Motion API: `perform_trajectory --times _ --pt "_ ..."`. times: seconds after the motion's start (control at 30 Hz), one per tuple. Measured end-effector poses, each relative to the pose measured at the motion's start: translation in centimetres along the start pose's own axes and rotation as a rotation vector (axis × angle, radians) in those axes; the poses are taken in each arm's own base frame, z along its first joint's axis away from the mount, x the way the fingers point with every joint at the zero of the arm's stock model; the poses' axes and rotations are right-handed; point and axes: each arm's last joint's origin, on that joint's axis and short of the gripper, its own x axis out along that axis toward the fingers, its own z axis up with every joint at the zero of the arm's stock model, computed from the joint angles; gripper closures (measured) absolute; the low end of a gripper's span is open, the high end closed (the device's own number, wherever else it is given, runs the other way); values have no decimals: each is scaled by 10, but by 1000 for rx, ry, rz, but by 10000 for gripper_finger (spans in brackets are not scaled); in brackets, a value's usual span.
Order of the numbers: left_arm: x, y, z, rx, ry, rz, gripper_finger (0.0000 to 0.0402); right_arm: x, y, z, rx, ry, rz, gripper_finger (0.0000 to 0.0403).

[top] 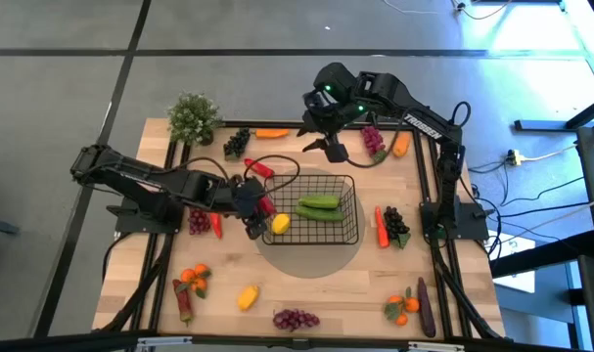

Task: Build produce basket
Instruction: Put the red bell pepper into the basket

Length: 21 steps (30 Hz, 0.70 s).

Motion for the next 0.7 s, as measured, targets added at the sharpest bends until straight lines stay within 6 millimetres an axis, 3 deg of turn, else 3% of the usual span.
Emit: perform_trajectory --times 0.23,0.43,0.7 --pt "23 18 16 29 -14 67 188 -2 4 -16 305 200 -56 209" --pt "51 29 28 -8 -9 60 188 -4 9 -21 336 264 -15 209" --pt "89 36 25 -25 71 69 188 -5 12 -25 350 306 9 209"
